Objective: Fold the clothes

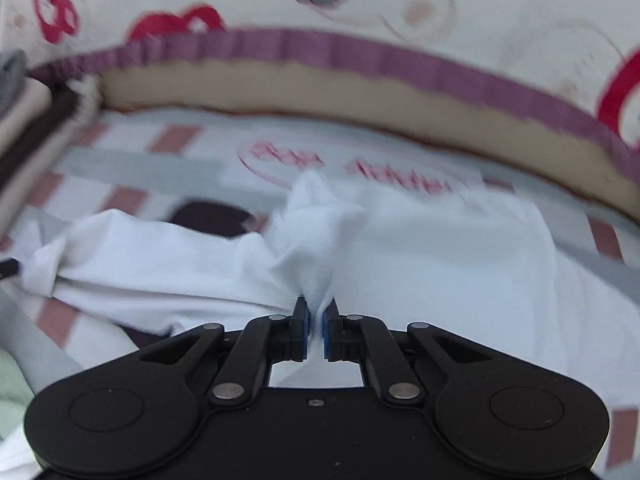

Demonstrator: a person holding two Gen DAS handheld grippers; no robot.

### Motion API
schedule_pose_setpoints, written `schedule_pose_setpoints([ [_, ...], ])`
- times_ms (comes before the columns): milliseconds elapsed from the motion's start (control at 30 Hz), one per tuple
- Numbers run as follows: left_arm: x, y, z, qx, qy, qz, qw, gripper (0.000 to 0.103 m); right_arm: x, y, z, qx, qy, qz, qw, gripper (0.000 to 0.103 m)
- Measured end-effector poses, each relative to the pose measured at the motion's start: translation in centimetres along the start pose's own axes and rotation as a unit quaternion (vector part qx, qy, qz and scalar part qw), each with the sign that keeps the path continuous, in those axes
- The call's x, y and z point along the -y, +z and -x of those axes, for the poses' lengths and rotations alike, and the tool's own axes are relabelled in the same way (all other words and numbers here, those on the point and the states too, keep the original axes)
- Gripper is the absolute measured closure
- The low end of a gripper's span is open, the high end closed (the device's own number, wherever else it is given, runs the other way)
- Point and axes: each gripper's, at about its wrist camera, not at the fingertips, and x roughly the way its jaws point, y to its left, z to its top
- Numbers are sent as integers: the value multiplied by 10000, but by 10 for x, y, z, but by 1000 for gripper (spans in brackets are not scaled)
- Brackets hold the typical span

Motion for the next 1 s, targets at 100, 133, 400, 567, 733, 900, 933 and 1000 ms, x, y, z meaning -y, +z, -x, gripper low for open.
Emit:
schedule_pose_setpoints([
  [100, -3, -8, 13, 31, -175, 16, 9998, 92, 0, -5, -2, -106, -270, 137, 9995, 92],
  [133, -4, -12, 18, 68, -224, -30, 9997, 87, -3, -7, -3, -77, -389, 275, 9988, 90],
  [400, 8, -28, 33, 198, -209, -709, 9971, 76, -27, 17, -27, -1, -1510, 1517, 9768, 57],
  [567, 14, -34, 39, 150, -349, -476, 9981, 67, -36, 30, 13, 1014, -638, 1246, 9849, 52],
  [733, -3, -40, 38, -29, -606, 878, 9943, 71, -46, 24, -1, 233, 2080, 75, 9778, 54],
  [900, -4, -42, 46, 108, -531, 788, 9954, 73, -87, 25, -23, -300, 2677, 176, 9629, 53],
  [933, -5, -44, 47, 140, -549, 784, 9953, 73, -92, 26, -24, -246, 2692, 197, 9626, 52],
  [1000, -7, -46, 51, 202, -584, 777, 9951, 73, -102, 28, -30, -214, 2802, 64, 9597, 52],
])
